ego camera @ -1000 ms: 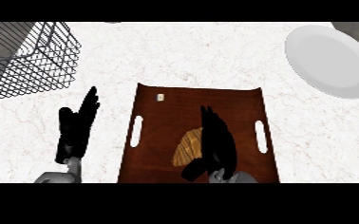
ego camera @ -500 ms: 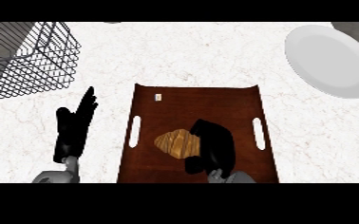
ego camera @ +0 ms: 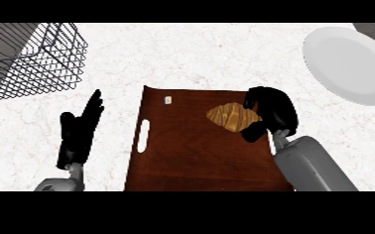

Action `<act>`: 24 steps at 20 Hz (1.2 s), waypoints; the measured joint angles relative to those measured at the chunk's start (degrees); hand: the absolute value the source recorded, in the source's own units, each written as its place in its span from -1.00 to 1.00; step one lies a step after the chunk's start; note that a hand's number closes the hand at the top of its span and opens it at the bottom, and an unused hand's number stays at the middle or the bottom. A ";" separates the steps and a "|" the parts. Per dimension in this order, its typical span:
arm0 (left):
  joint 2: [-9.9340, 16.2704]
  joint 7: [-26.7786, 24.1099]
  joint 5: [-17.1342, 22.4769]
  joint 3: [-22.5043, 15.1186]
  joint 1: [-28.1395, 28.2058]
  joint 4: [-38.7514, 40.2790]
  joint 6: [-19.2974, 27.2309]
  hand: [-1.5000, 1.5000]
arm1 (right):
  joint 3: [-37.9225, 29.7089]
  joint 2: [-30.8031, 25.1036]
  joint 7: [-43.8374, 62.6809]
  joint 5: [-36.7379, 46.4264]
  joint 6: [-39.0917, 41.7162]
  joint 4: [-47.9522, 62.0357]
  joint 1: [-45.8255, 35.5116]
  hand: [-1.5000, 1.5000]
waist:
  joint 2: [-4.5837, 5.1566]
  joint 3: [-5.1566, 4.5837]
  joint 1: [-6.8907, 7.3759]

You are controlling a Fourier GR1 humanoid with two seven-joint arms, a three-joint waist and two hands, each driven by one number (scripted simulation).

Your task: Pick the croissant from the tray and place it in the plate

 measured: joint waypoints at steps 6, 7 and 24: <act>-0.69 0.50 -0.56 -0.69 0.12 -0.86 0.43 0.00 | -10.33 -10.49 -19.33 -4.52 -0.62 11.58 -8.99 1.00 | 0.03 -0.02 0.38; -0.69 0.61 -0.70 -0.55 -0.09 -0.46 0.53 0.00 | -11.59 -11.11 -21.72 -4.84 -1.31 13.30 -10.26 1.00 | -0.03 -0.04 0.24; -1.05 2.14 -1.31 0.16 -0.03 -1.45 0.37 0.00 | -29.95 -18.41 -32.13 -4.60 -15.04 37.40 -24.66 1.00 | -0.31 -0.13 -0.26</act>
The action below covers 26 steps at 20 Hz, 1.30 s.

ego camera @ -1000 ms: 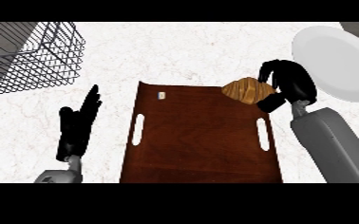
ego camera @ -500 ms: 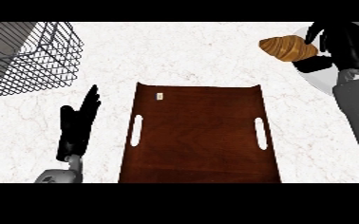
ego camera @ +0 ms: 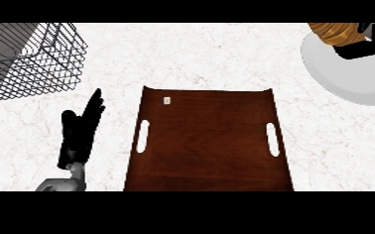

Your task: Pick the croissant from the tray and place it in the plate

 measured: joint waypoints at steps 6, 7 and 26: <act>-0.76 -0.12 -0.63 -0.66 -0.35 -0.09 -0.14 0.00 | -3.33 -2.95 -5.97 0.80 -1.99 14.42 -4.66 1.00 | 0.37 0.05 0.77; -0.54 -0.50 -0.46 -0.48 -0.16 -0.20 -0.46 0.00 | -3.71 -3.27 -6.92 1.00 -2.57 16.56 -5.23 1.00 | 0.45 0.07 0.99; -1.26 -2.46 -0.51 -0.31 -1.85 2.21 -1.24 0.00 | -4.12 -8.47 -16.27 3.02 15.20 35.62 -6.07 -1.00 | 1.47 0.31 2.86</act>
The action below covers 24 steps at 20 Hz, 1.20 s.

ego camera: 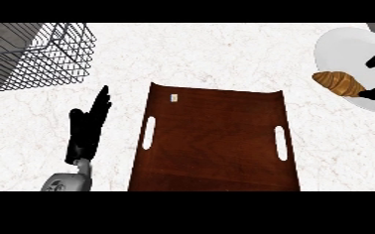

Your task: Pick the croissant from the tray and place it in the plate

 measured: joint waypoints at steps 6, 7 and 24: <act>0.26 0.67 0.10 0.46 -0.07 -0.01 0.01 0.00 | -6.96 -0.88 -10.68 -7.23 3.95 -1.05 0.08 -1.00 | -0.24 0.11 -0.90; 0.18 0.90 -0.21 0.37 -0.34 0.05 0.29 0.00 | -8.88 -0.95 -11.86 -9.21 4.71 -1.12 -0.27 -1.00 | -0.32 0.12 -1.15; 0.12 0.80 0.00 0.61 -0.57 -0.14 -0.22 0.00 | -23.14 -5.09 -23.08 -24.07 20.33 -0.45 6.55 -1.00 | -0.15 0.13 -0.68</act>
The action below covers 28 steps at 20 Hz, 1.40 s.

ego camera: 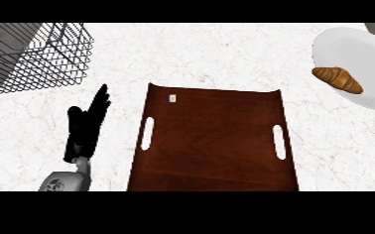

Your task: Pick the croissant from the tray and place it in the plate

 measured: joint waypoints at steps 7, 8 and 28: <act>-0.45 0.47 -0.63 -0.60 0.00 -0.35 0.29 0.00 | -0.10 1.78 -2.37 -0.09 -1.63 -0.99 1.73 -1.00 | 0.00 -0.01 0.42; -0.22 0.81 -0.48 -0.43 -0.26 -0.56 0.09 0.00 | -0.03 2.00 -2.38 0.01 -2.12 -0.99 1.92 -1.00 | 0.01 -0.01 0.46; -0.63 0.70 -0.66 -0.44 -0.19 -0.45 -0.11 0.00 | 0.55 0.39 -0.47 1.51 -8.67 -0.64 5.40 -1.00 | 0.17 0.08 0.53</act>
